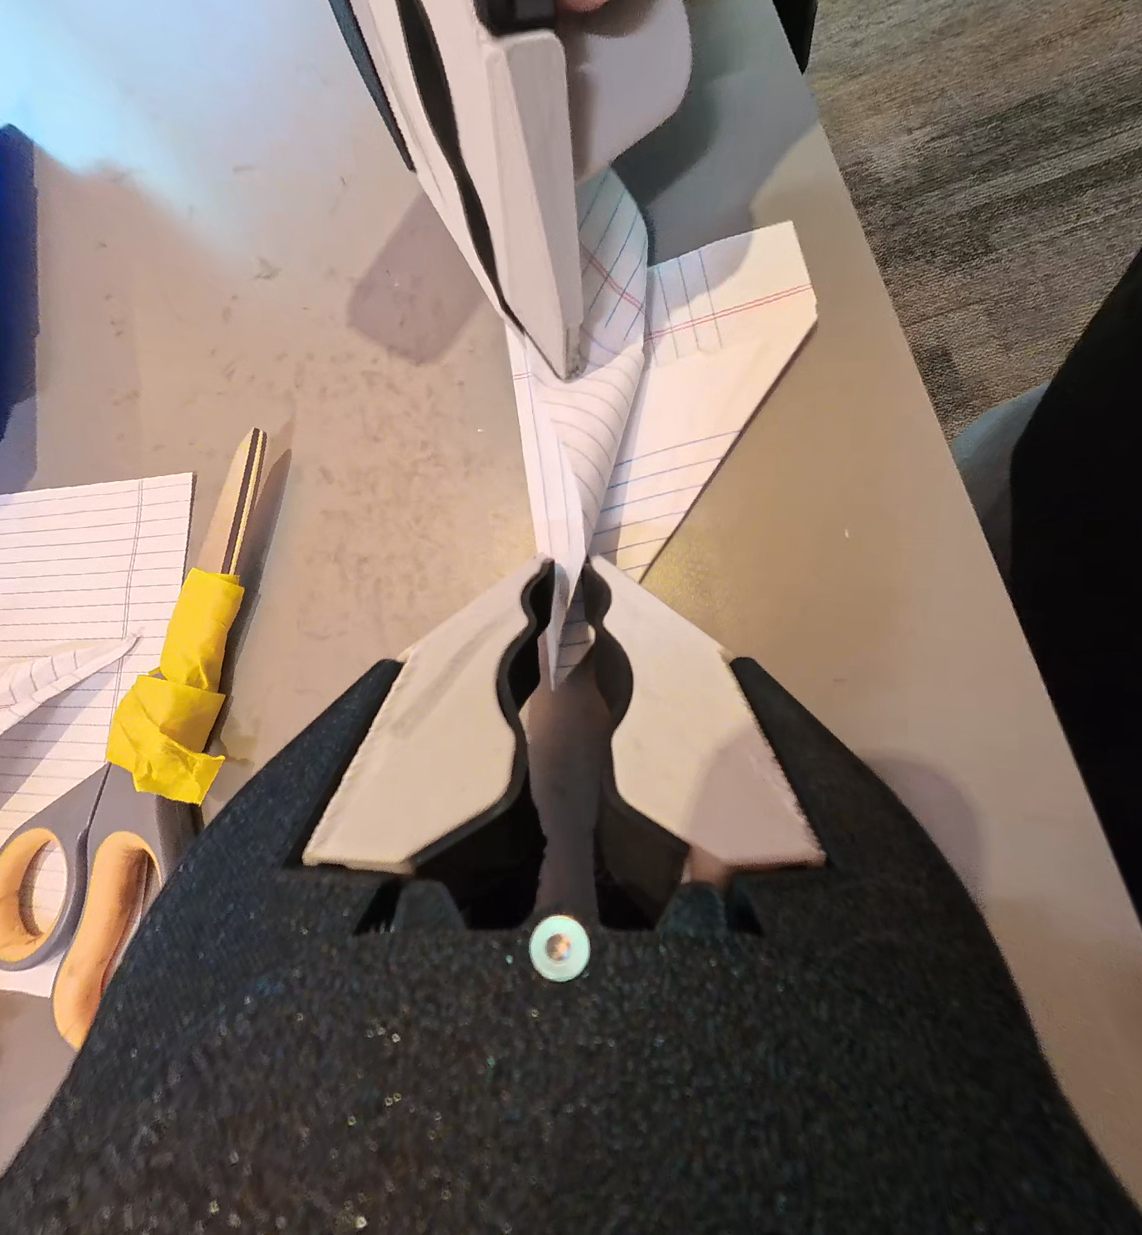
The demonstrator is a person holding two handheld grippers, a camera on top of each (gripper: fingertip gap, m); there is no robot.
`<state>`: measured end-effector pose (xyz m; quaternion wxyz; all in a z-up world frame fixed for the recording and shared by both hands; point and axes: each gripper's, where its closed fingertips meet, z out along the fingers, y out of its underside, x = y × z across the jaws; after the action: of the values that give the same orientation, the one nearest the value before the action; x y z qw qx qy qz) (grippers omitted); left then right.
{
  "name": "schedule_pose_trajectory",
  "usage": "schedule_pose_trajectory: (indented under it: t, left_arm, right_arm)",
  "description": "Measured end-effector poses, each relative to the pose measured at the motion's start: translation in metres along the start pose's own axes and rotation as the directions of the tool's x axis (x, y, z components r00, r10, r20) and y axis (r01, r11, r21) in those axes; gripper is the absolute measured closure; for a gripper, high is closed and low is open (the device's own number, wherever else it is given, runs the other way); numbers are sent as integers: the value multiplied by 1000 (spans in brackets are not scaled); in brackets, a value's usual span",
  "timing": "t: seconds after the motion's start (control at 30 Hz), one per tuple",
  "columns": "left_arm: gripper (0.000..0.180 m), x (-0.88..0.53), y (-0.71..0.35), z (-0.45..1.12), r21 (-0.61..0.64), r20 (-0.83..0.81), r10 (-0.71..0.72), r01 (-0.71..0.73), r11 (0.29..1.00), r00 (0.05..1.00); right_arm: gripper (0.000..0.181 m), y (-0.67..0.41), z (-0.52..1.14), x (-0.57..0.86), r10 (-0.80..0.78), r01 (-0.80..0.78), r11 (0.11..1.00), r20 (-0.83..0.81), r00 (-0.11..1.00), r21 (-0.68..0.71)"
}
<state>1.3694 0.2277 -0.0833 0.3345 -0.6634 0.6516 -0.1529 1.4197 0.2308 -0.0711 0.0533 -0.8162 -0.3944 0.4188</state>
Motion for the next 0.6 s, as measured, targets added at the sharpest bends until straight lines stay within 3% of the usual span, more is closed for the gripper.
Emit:
schedule_pose_trajectory:
  t: [0.2,0.4,0.47,0.53,0.6]
  left_arm:
    - [179,0,-1,-4,9,-49,-97,97,995,994]
    - [180,-11,-10,-13,4,-254,-349,362,932,902]
    - [180,-14,-9,-13,-27,-326,-421,437,899,846]
    - [180,-16,-8,-15,-50,-388,-464,484,873,797]
    - [180,-17,-10,-17,-61,-437,-477,504,861,762]
  right_arm:
    - [181,-13,-11,-6,-1,1,999,21,1000,34]
    - [180,-40,-25,1,35,-41,989,45,998,145]
    - [165,-49,-28,0,-12,5,985,38,999,174]
    - [139,-51,-30,0,-91,92,985,-14,996,144]
    - [135,-52,-30,-5,-190,193,976,-36,981,101]
